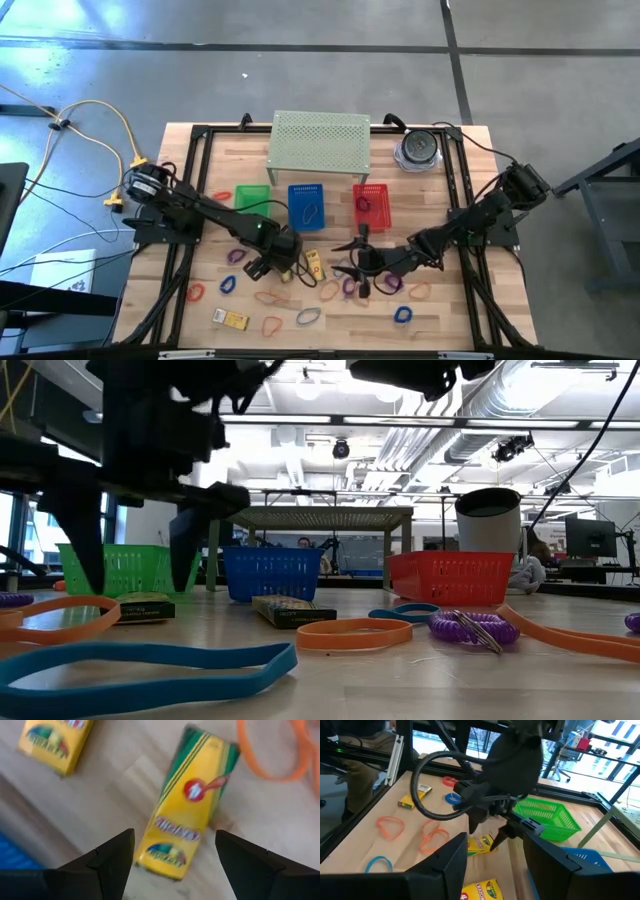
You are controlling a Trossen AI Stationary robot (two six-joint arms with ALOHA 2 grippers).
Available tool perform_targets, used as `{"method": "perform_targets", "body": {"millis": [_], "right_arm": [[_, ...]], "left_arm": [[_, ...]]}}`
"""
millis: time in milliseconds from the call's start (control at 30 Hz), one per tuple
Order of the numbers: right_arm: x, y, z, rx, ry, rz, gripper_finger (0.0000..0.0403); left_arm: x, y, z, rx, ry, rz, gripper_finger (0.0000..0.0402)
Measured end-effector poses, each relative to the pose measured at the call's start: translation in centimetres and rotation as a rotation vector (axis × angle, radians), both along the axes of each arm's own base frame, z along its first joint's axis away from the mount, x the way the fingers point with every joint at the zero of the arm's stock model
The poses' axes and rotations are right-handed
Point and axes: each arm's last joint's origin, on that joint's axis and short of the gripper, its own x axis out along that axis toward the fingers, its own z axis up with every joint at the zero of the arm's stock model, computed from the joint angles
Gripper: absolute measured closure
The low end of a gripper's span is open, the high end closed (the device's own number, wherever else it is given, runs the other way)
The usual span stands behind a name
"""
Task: Pick & Place Office Desk Supplies
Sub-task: Put the crayon box into the green bin
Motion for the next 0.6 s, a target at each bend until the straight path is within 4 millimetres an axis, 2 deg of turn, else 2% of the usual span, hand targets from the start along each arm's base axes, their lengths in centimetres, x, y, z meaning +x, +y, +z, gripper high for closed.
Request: {"method": "perform_targets", "body": {"millis": [600], "right_arm": [[0.0,0.0,0.0,-0.011,-0.002,0.014,0.0220]], "left_arm": [[0.4,0.0,-1.6,0.016,0.054,0.016,0.0134]]}}
